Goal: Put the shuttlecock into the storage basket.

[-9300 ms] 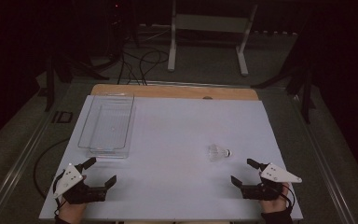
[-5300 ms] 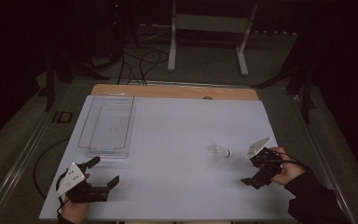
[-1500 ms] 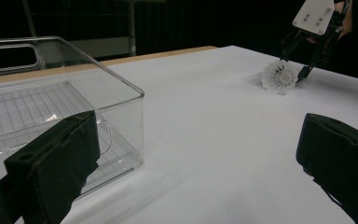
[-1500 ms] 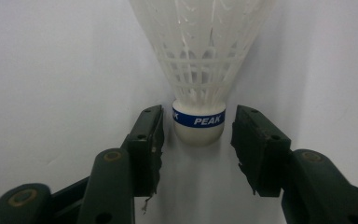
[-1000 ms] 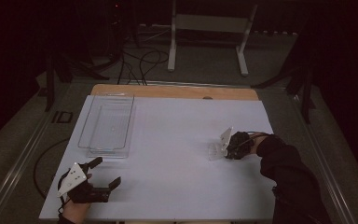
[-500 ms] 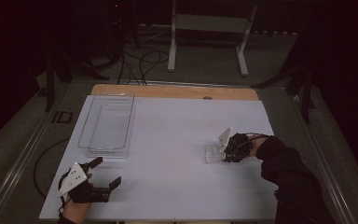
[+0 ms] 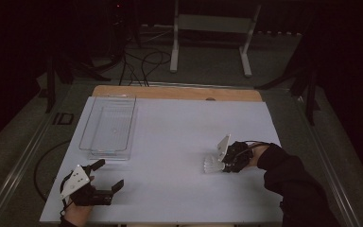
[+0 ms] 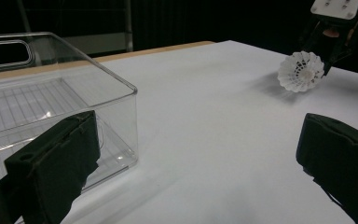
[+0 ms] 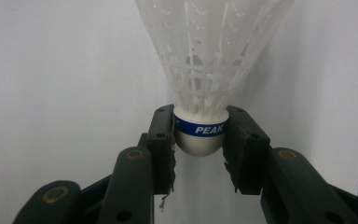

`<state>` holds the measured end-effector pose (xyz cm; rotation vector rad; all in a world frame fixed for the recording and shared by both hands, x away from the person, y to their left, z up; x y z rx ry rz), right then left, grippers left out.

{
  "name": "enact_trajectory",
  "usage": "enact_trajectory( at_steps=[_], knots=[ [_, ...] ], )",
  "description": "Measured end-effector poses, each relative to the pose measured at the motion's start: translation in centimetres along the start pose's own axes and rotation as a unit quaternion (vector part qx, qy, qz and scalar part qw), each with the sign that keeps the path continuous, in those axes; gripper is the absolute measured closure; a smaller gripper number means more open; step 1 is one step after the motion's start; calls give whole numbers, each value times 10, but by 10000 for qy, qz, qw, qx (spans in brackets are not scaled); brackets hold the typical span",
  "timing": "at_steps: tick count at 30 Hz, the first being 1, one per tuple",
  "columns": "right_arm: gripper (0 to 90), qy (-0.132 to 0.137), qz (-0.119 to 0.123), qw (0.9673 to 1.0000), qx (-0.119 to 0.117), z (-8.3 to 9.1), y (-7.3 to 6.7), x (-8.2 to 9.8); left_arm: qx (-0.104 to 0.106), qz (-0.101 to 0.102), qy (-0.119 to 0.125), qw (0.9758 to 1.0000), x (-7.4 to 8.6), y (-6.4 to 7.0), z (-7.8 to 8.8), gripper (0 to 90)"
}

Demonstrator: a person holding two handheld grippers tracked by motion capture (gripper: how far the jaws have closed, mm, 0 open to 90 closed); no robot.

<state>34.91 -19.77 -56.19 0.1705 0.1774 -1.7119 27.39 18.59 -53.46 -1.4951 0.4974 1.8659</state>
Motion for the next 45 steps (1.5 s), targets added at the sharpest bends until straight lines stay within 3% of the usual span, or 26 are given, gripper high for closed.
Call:
enact_trajectory(
  at_steps=[9, 14, 23, 26, 29, 38, 45],
  knots=[
    [655, -76, 21, 9999, -70, -4, -20, -4, 64, 11, -81, 9999, 2, 2, -2, 2],
    [655, 22, 42, 10000, -86, -4, -26, -7, 53, -21, -92, 9999, 0, 3, -3, 2],
    [655, 115, 252, 9996, -30, -8, -45, -12, 141, 3, -423, 9990, 4, 4, -6, 3],
    [655, 66, 98, 9999, -46, -9, -48, -14, 132, 46, -566, 9983, 7, 4, -8, 3],
    [656, 95, -206, 9997, -126, -8, -51, -18, 133, 84, -694, 9975, 10, 2, -8, 3],
    [656, 301, -111, 9993, -196, -5, -60, -23, 238, 168, -1200, 9923, 19, 3, -12, 3],
    [656, 383, -100, 9988, -304, -5, -64, -22, 611, 202, -1570, 9855, 19, 13, -17, 2]
  ],
)
Point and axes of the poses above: each handheld gripper's, and its own axes: z roughly backward along the jaws, x roughly out of its underside, y roughly to its right, the point moved 9 cm from there along -z, roughly forward along the jaws, and after that the axes turned 12 degrees about -z, right-handed, at the moved point
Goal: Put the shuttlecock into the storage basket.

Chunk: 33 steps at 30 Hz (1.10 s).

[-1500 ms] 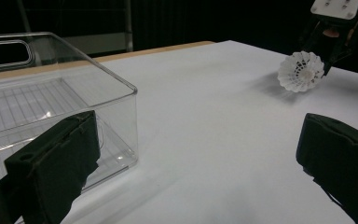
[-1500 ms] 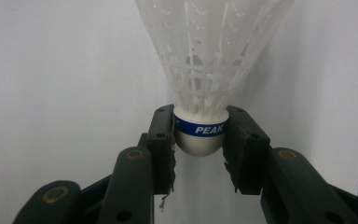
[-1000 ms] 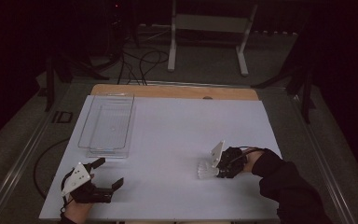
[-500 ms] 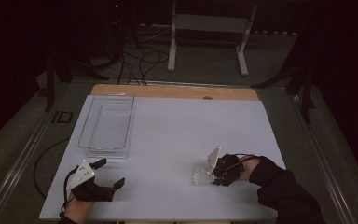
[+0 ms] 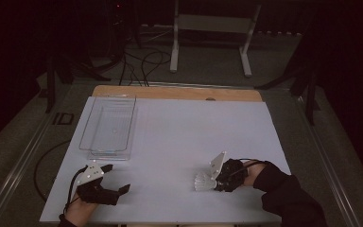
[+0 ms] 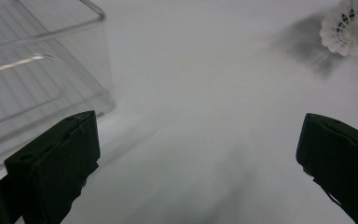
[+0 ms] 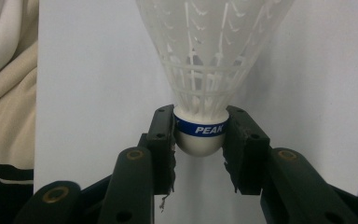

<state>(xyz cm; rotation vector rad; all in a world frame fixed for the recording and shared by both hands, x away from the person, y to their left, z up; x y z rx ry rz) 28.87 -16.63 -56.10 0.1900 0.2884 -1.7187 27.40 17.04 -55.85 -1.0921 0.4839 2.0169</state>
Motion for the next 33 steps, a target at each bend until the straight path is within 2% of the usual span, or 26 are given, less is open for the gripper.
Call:
enact_trajectory(
  at_steps=[3, 8, 10, 15, 19, 22, 30, 33],
  knots=[
    [655, -7, 0, 10000, 29, 1, 0, 0, 36, -51, -183, 9998, -2, 1, -2, 3],
    [656, -6, 45, 9999, 108, 6, 1, -1, 128, -92, -329, 9993, -9, 0, -2, 2],
    [656, -5, 82, 9999, 116, 8, 0, -1, 94, -176, -403, 9990, -13, -2, -2, 3],
    [656, 94, 118, 9998, 89, 10, -1, -3, 204, -286, -482, 9982, -27, -1, -3, 2],
    [656, 87, 179, 9998, 63, 11, -2, -2, 273, -474, -526, 9971, -39, 2, -4, 3],
    [656, 85, 165, 9998, 77, 12, -2, -3, 330, -534, -585, 9963, -45, 4, -4, 13],
    [656, 97, 196, 9997, 63, 14, -3, -4, 473, -731, -518, 9949, -67, 10, -2, 12],
    [656, 107, 187, 9997, 92, 14, -2, -4, 571, -829, -567, 9933, -75, 15, -4, 12]
  ],
)
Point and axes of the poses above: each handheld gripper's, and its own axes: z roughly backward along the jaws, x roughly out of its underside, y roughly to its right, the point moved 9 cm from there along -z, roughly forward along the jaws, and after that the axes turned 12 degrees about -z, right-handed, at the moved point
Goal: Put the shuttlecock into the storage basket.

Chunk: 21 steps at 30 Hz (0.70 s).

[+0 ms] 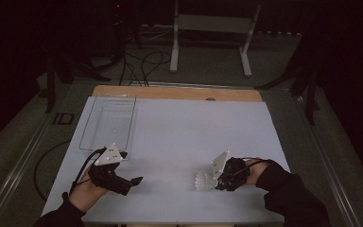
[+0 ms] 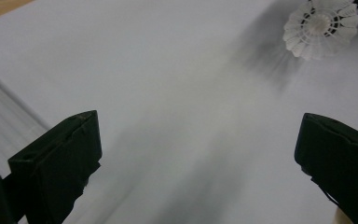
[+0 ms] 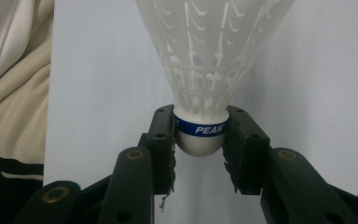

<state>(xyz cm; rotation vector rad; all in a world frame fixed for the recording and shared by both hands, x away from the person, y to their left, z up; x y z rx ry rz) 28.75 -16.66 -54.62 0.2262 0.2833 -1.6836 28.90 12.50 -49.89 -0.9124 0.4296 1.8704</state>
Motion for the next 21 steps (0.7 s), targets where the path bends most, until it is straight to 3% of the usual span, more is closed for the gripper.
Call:
enact_trajectory(
  at_steps=[13, 21],
  knots=[
    [656, 63, -38, 10000, 35, 3, 0, -2, 373, -32, -333, 9987, -13, 12, -12, 11],
    [656, 37, -4, 10000, 18, 3, -2, -4, 556, -272, -609, 9962, -19, 19, -19, 9]
  ],
)
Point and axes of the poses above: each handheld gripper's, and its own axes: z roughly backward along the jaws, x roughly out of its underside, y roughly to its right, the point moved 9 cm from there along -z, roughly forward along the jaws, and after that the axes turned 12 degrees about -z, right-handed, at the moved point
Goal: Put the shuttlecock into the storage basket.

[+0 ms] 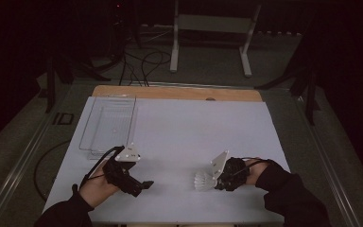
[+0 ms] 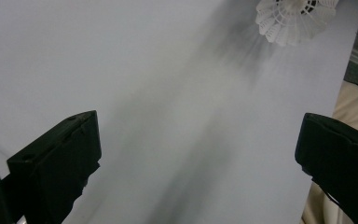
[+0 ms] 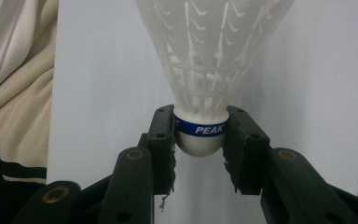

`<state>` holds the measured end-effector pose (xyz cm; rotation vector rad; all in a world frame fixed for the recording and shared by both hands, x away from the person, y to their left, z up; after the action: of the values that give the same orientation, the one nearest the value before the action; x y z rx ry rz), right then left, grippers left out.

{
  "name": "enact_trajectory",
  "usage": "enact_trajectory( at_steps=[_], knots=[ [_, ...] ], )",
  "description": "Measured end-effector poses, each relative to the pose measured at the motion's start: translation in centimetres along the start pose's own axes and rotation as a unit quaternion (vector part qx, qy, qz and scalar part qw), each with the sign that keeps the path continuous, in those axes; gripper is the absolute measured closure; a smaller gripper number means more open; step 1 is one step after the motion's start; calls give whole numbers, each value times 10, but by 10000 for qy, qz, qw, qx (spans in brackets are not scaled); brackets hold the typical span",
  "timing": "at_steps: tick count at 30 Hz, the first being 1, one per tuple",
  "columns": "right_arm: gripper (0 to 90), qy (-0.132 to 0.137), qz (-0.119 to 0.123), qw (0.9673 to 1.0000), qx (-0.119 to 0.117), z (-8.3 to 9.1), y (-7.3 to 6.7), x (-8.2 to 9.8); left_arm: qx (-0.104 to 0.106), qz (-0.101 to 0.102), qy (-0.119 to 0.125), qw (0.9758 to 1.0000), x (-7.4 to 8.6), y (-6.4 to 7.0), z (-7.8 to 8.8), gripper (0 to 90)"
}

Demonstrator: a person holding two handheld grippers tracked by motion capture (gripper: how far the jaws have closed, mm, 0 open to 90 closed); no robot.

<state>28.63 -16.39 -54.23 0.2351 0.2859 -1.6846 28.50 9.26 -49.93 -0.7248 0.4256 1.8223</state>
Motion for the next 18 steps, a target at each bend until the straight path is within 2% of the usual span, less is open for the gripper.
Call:
enact_trajectory(
  at_steps=[11, 13, 14, 15, 16, 18],
  knots=[
    [656, -2, 40, 10000, -32, -1, -3, -2, 45, -119, -127, 9998, -13, 1, -4, 9],
    [656, -23, 62, 10000, -25, -1, -4, -2, 107, -140, -132, 9998, -18, 2, -5, 9],
    [656, 2, 69, 10000, -43, -1, -5, -4, 125, -211, -169, 9996, -21, 4, -6, 9],
    [656, 2, 69, 10000, -43, -1, -5, -4, 125, -211, -169, 9996, -21, 4, -6, 9],
    [656, 21, 77, 10000, -53, -1, -5, -5, 29, -254, -220, 9994, -25, 4, -8, 9],
    [656, 31, 105, 9999, -53, -1, -6, -7, 72, -264, -163, 9995, -29, 5, -9, 10]
  ],
)
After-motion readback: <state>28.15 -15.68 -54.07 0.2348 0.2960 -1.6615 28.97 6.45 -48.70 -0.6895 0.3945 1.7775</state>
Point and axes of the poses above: each handheld gripper's, and its own axes: z roughly backward along the jaws, x roughly out of its underside, y roughly to its right, the point moved 9 cm from there along -z, roughly forward along the jaws, and after that the axes turned 12 degrees about -z, right-handed, at the moved point
